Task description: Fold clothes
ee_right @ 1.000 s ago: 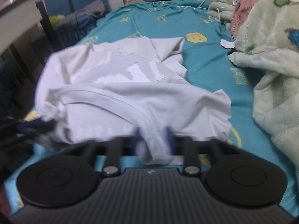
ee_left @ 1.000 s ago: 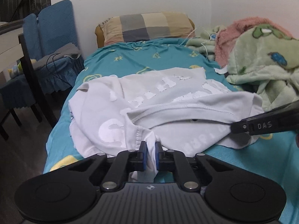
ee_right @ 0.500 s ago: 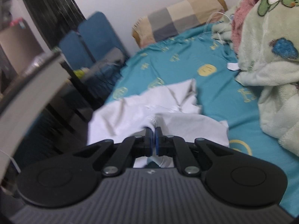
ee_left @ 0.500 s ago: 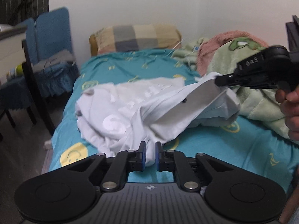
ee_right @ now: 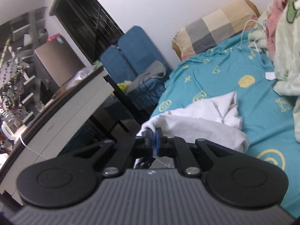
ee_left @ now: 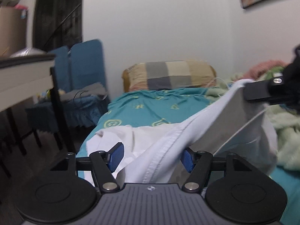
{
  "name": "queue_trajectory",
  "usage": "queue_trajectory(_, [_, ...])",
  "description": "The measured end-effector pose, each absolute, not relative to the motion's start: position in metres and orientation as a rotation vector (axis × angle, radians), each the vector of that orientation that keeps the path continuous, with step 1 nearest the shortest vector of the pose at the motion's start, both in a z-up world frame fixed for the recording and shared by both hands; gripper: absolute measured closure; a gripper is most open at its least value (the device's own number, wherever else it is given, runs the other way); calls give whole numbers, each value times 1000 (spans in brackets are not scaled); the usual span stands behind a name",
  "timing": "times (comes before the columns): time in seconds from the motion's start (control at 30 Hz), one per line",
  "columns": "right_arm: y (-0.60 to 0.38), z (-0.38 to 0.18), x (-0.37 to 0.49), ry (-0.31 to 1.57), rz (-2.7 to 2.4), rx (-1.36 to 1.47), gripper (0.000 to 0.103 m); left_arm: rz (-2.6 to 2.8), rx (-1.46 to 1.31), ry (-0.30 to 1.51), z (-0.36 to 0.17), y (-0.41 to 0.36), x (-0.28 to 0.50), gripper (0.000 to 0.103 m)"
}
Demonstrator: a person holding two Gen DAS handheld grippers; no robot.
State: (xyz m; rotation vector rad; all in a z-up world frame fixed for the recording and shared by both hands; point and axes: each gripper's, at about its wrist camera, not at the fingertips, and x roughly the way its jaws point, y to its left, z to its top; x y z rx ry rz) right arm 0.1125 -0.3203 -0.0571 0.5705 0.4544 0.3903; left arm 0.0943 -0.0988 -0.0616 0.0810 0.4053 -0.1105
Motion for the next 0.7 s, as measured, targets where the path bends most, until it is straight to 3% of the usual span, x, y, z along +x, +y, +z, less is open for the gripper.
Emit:
queue_trajectory(0.4, [-312,-53,105,312,102,431,97,-24,-56,753,-80,-64,49,38])
queue_trajectory(0.7, [-325,-60,116,372,68,426,97,47,-103,590,-54,-51,30,47])
